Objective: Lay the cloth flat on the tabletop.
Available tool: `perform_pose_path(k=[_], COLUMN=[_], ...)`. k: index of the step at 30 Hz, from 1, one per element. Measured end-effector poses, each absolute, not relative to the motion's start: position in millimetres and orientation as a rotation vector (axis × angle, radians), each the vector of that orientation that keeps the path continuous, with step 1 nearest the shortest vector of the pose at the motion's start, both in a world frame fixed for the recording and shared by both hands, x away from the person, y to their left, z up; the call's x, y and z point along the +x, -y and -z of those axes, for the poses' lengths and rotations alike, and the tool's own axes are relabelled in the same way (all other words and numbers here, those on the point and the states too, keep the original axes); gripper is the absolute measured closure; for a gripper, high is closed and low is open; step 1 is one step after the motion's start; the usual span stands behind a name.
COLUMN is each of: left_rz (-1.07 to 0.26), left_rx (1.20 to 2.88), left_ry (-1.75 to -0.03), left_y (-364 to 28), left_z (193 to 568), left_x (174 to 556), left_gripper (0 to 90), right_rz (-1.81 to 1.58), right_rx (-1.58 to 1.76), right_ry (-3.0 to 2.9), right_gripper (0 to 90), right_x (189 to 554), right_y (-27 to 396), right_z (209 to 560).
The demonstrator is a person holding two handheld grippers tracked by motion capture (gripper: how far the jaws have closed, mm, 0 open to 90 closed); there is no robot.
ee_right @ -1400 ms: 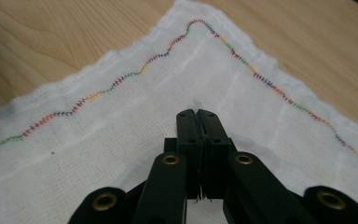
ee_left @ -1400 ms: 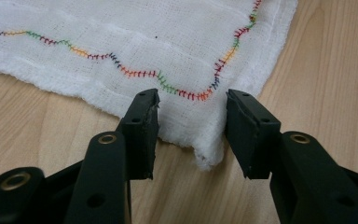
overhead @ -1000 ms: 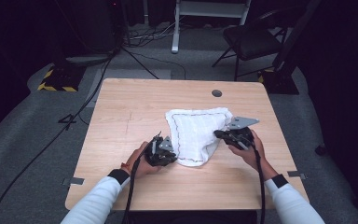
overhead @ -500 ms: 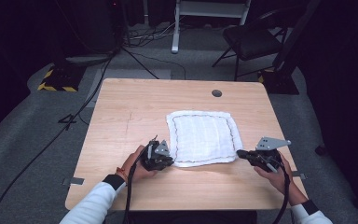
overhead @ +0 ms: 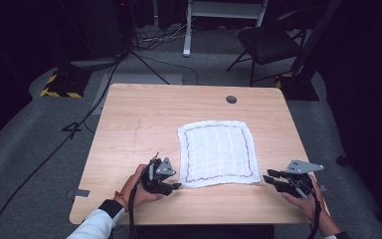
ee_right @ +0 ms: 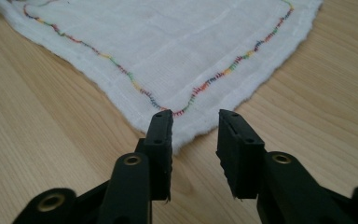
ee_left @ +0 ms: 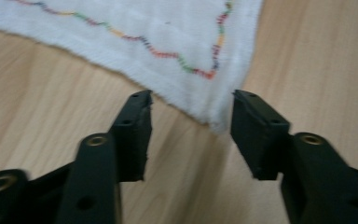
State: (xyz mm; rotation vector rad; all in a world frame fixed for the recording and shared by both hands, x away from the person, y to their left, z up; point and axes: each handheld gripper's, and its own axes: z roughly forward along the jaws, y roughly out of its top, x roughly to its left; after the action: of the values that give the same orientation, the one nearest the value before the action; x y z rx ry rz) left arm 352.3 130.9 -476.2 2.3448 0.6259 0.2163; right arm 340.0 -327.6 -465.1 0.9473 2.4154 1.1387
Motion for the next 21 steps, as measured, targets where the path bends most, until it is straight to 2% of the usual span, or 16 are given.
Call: perform_pose_path(k=[2, 3, 5, 9, 15, 17, 21], left_rz=[-0.220, -0.220, -0.236, -0.232, -0.260, -0.318, -0.310], left_rx=[2.304, 2.304, 2.287, 2.275, 2.257, 2.244, 2.240], left_ry=[-0.666, -0.666, -0.704, -0.725, -0.730, -0.718, -0.737], left_y=[-137, -137, -139, -142, -137, -134, -125], left_z=[475, 475, 473, 474, 470, 470, 470], left_x=[359, 359, 367, 385, 411, 419, 443], left_gripper=[34.7, 31.3, 28.3, 22.4, 20.0, 20.1, 20.3], right_rz=[-1.169, -1.169, -1.177, -1.143, -1.097, -1.092, -1.092], right_rx=[0.911, 0.911, 0.889, 0.845, 0.790, 0.763, 0.676], right_ry=[-2.425, -2.425, -2.444, -2.445, -2.460, -2.475, -2.506], right_gripper=[52.7, 52.7, 45.5, 37.2, 35.3, 36.8, 40.6], right_x=[342, 342, 345, 348, 356, 358, 361], right_y=[324, 324, 318, 302, 277, 266, 237], right_z=[464, 464, 465, 467, 467, 468, 469])
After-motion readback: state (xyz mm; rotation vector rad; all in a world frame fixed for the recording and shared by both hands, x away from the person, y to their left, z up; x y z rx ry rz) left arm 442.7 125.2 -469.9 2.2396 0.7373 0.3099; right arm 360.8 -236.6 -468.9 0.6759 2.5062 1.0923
